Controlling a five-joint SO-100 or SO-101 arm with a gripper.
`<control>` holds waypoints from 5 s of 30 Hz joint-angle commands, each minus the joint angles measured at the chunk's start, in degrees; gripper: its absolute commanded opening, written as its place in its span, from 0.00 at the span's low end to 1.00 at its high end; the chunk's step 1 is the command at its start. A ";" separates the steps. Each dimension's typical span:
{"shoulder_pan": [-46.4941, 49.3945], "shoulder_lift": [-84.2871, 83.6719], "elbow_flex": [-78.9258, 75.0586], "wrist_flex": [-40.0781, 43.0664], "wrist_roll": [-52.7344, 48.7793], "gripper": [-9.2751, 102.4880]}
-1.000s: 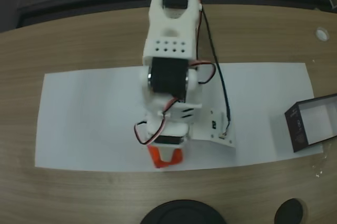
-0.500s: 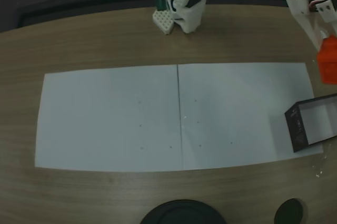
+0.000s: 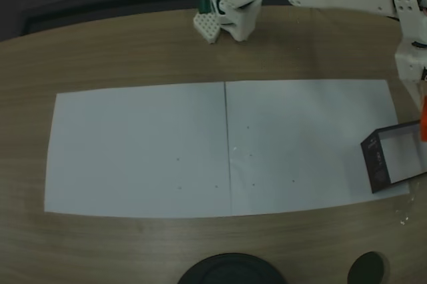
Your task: Grab a orange square and put it in the box.
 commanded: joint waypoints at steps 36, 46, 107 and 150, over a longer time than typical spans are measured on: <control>3.78 -1.14 -3.16 0.44 -2.37 0.09; 29.62 23.82 -10.99 17.49 -0.79 0.08; 52.29 144.40 135.70 -23.12 3.34 0.08; 51.24 144.32 157.32 -7.73 3.78 0.08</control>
